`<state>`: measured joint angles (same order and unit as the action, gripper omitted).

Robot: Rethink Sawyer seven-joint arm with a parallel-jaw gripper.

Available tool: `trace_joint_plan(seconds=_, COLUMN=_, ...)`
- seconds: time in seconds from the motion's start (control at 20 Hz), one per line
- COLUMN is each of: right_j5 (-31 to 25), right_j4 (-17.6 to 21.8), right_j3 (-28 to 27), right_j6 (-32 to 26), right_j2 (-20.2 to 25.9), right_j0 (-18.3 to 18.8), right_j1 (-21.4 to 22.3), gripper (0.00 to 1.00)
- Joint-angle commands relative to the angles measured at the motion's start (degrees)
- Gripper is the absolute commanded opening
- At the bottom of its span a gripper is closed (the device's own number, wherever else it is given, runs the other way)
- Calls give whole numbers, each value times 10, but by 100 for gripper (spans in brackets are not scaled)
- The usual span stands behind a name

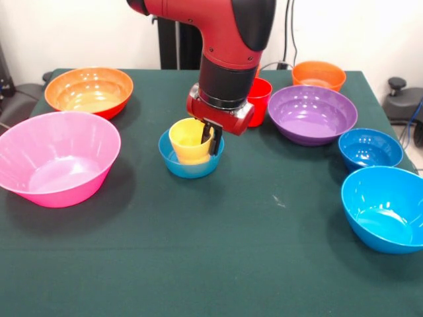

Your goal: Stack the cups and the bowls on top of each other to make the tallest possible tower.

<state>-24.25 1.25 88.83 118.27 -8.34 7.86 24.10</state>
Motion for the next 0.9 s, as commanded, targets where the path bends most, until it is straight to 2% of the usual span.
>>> trace_joint_plan(seconds=0.05, right_j5=24, right_j4=42, right_j3=36, right_j6=3, right_j2=52, right_j0=-1, right_j1=14, gripper=0)
trace_joint_plan(seconds=0.9, right_j5=38, right_j4=47, right_j3=41, right_j6=11, right_j2=47, right_j0=-3, right_j1=13, gripper=0)
